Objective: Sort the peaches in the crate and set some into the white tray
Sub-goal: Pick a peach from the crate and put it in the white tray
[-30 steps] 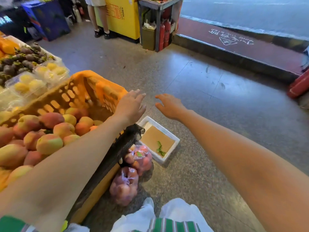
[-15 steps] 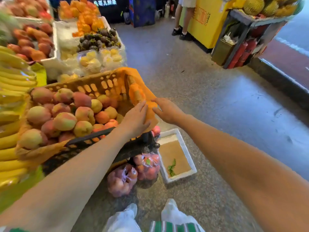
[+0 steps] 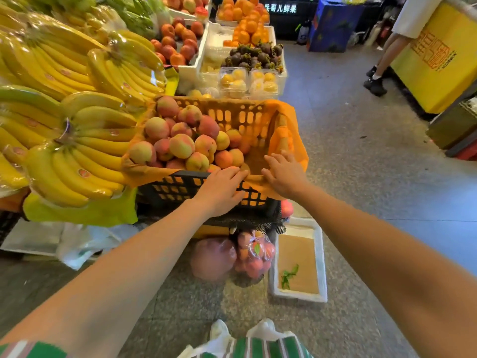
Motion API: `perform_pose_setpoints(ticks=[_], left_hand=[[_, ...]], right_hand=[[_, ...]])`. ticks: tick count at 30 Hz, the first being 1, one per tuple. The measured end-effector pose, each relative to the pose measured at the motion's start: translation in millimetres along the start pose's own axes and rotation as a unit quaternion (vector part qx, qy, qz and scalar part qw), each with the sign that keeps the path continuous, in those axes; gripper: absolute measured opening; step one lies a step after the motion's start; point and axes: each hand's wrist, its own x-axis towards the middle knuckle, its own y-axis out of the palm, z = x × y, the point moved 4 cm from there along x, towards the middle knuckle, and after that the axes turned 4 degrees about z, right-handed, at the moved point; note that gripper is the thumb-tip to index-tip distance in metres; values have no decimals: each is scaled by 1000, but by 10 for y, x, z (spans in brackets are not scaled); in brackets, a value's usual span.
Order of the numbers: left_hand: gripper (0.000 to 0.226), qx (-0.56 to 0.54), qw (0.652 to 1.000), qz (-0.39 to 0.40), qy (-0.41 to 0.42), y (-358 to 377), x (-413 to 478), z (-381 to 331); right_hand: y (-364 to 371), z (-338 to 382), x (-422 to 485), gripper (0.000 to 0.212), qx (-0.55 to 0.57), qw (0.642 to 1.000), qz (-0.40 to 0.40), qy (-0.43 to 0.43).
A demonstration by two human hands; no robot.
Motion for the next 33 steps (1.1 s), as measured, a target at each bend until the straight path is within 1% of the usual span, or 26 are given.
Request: perform_pose_setpoints(ticks=[4,7,10,12,14,15,17,20,26,28,33], left_hand=[[51,-16,1000,-13,3,-84,-95,131],[43,-17,999,-49,-14,-192,-125,310],[38,6,993,-110,-47,-354,-101,529],[37,22,985,-148,-85,-473,-54,675],[38,39,977,-168,-129,-570,16,825],[40,49,973,-165,-154,-595,58,908],[46,60,969,-135,-198,-599,140,1068],[57,65,967,-93,-229,-569,226,1249],[66,49,967,-81,-238,-565,307,1463],[70,48,966,-72,-245,-567,319,1536],[78,32,971,-60,-230,-586,317,1659]], right_hand=[[-110,65,52,45,4,998,-58,18],[-184,182,165,41,26,996,-83,2],[-231,354,366,39,51,995,-74,-35],[-242,458,547,39,82,993,-58,-55],[-252,562,735,42,109,990,-40,-78],[-256,604,828,43,118,989,-32,-88],[-262,669,1021,46,127,987,-15,-101],[-288,737,1310,49,143,983,14,-118],[-285,902,1750,56,132,977,60,-158],[-230,934,1872,60,134,976,71,-158],[-129,965,2102,74,133,977,93,-138]])
